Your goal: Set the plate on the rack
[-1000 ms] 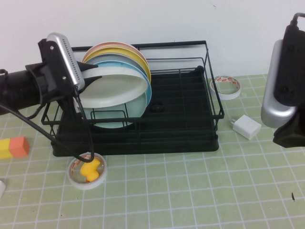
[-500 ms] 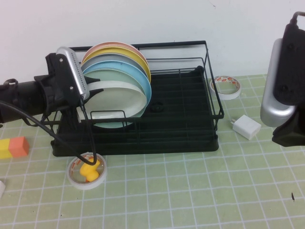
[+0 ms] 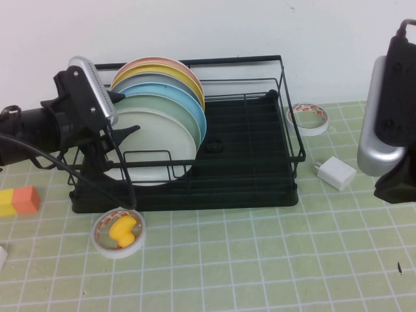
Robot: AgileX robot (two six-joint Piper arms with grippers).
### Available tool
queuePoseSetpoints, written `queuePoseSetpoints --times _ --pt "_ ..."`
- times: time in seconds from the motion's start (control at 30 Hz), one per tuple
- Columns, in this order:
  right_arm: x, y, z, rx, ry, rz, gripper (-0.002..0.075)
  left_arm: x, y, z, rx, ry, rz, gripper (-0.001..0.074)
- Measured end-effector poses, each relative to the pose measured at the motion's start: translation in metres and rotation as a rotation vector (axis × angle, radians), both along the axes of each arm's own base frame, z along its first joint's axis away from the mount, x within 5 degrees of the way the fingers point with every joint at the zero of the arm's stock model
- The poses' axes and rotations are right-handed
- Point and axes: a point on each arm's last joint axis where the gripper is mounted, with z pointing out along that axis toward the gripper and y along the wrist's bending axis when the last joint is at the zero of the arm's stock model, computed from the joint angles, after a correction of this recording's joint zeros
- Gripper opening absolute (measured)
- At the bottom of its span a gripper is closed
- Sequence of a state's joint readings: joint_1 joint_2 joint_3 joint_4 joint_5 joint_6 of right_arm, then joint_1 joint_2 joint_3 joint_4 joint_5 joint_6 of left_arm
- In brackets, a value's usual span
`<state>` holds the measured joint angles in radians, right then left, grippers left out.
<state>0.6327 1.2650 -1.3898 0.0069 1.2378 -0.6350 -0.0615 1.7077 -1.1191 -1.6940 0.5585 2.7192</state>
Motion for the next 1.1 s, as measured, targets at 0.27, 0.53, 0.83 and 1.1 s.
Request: queuePoseSetpoints --times 0.27,0.53,0.83,1.1 --pt "-0.003 -0.003 0.003 0.009 -0.010 -0.016 0.0000 -0.024 0.000 0.051 -0.132 -0.043 0.030 0.0348" --pt "-0.014 -0.022 0.020 0.022 -0.104 -0.141 0.0000 -0.071 0.011 0.124 -0.589 0.080 0.240 0.0053" --pt "-0.054 -0.054 0.015 0.212 -0.233 -0.268 0.0000 -0.124 0.046 0.162 -0.721 -0.083 0.571 0.0002" --pt "-0.090 -0.082 -0.051 0.394 -0.351 -0.332 0.0000 -0.180 0.066 0.117 -0.898 -0.007 0.786 0.0000"
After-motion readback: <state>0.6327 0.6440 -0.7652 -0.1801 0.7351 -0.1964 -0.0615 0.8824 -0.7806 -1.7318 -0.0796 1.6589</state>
